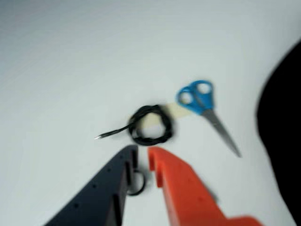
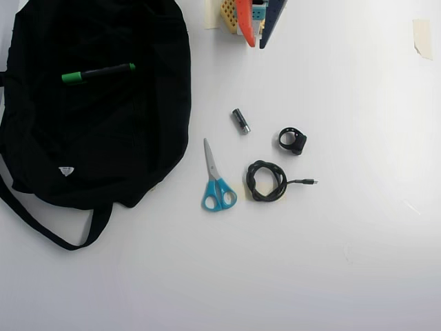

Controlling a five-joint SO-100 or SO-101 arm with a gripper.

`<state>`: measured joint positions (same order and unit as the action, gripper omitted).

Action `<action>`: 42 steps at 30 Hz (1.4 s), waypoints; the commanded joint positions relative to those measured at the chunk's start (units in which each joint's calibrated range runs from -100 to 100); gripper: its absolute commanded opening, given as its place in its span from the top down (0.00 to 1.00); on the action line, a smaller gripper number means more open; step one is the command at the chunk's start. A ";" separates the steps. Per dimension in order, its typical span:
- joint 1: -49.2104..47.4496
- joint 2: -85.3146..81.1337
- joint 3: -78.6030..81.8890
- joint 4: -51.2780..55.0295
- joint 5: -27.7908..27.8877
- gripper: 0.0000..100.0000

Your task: Put the green marker into the black bag

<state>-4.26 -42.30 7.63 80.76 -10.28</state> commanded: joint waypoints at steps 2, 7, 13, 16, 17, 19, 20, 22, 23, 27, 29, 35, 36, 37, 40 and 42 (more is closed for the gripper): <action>-2.32 -4.75 2.80 7.69 -0.05 0.98; -5.61 -13.55 14.66 2.27 0.32 0.98; -8.53 -30.15 41.97 -9.53 1.73 0.98; -8.60 -39.19 55.00 -13.15 6.92 0.98; -8.60 -42.18 58.95 -13.41 7.66 0.98; -8.68 -48.24 66.05 -13.06 8.08 0.98; -8.68 -51.31 69.55 -12.98 8.08 0.98; -8.68 -56.95 75.57 -12.89 8.08 0.98; -8.75 -57.70 77.37 -12.89 8.24 0.98; -8.75 -57.37 81.14 -12.89 8.55 0.98; -8.75 -57.37 82.58 -11.86 8.60 0.98; -8.75 -57.37 90.04 -7.12 8.55 0.98; -8.68 -57.37 90.67 -7.47 8.60 0.98; -8.68 -57.37 91.12 -8.07 8.60 0.98; -8.68 -57.37 91.30 -8.15 8.60 0.98; -8.60 -57.37 91.57 -8.84 8.60 0.98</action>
<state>-12.78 -98.75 97.25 71.75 -1.64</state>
